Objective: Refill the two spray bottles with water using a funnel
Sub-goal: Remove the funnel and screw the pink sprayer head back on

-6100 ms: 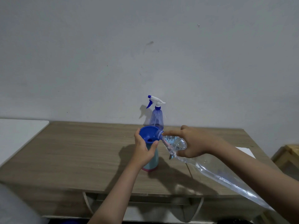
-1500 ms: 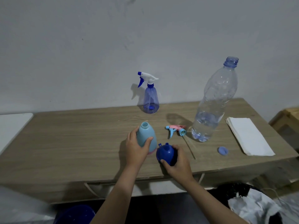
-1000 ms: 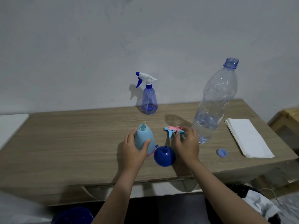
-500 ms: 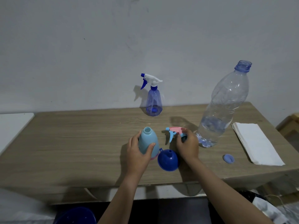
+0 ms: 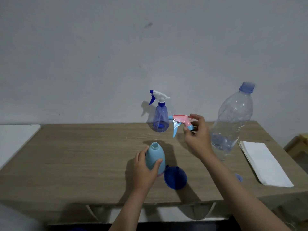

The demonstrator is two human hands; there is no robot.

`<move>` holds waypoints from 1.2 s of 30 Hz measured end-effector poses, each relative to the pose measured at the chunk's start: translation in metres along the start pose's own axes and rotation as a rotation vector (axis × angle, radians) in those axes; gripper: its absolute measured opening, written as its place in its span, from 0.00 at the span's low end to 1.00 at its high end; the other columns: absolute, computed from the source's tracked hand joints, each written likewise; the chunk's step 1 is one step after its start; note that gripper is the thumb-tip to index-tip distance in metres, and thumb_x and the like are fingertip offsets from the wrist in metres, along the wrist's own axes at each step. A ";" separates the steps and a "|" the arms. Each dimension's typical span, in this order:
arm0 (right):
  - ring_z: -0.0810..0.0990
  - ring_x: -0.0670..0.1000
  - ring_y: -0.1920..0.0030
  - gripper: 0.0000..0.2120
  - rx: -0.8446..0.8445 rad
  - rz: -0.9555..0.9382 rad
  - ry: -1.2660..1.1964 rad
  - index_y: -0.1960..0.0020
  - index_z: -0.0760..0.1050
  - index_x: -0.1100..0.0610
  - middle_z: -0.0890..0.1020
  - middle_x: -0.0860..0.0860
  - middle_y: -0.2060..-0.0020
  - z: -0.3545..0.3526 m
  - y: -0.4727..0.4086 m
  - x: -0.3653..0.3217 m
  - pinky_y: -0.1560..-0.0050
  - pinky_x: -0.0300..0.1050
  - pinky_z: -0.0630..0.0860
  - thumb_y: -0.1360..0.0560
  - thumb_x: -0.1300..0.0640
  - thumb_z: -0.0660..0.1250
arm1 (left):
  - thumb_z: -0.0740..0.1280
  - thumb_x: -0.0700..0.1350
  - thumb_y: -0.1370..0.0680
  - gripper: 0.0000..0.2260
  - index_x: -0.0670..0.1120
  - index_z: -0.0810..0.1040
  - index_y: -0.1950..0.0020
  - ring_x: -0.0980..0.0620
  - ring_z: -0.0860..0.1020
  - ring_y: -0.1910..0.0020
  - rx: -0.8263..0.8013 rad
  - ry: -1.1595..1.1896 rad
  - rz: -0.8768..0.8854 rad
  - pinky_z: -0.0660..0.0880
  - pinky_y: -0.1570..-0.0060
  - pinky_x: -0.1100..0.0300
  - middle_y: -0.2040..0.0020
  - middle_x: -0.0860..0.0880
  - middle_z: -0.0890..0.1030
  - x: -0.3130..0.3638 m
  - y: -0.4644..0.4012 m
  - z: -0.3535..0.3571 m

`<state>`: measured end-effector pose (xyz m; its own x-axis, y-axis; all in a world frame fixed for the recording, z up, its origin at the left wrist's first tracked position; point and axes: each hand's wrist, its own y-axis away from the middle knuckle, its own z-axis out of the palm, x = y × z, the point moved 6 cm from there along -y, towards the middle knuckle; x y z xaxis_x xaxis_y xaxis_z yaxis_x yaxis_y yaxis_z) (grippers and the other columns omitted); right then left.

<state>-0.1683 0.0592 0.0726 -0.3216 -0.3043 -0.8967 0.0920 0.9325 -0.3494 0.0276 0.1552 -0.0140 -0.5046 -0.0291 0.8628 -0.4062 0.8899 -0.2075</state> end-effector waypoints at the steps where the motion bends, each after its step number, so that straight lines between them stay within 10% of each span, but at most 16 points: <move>1: 0.76 0.46 0.54 0.21 -0.008 -0.012 -0.003 0.37 0.68 0.49 0.76 0.50 0.51 0.000 -0.002 -0.008 0.58 0.32 0.72 0.26 0.63 0.67 | 0.74 0.50 0.29 0.26 0.49 0.72 0.33 0.61 0.70 0.47 0.001 -0.010 0.000 0.65 0.52 0.77 0.40 0.54 0.74 0.001 0.000 -0.001; 36: 0.79 0.49 0.60 0.23 -0.035 -0.100 -0.250 0.50 0.68 0.52 0.80 0.50 0.57 0.038 -0.004 -0.089 0.60 0.42 0.78 0.37 0.63 0.78 | 0.73 0.55 0.30 0.28 0.51 0.70 0.34 0.57 0.71 0.43 -0.022 0.004 -0.031 0.74 0.43 0.55 0.41 0.56 0.71 -0.009 -0.004 0.006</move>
<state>-0.1041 0.0750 0.1433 -0.0843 -0.4299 -0.8989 0.0374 0.9002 -0.4340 0.0294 0.1486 -0.0241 -0.4889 -0.0555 0.8705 -0.4051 0.8983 -0.1702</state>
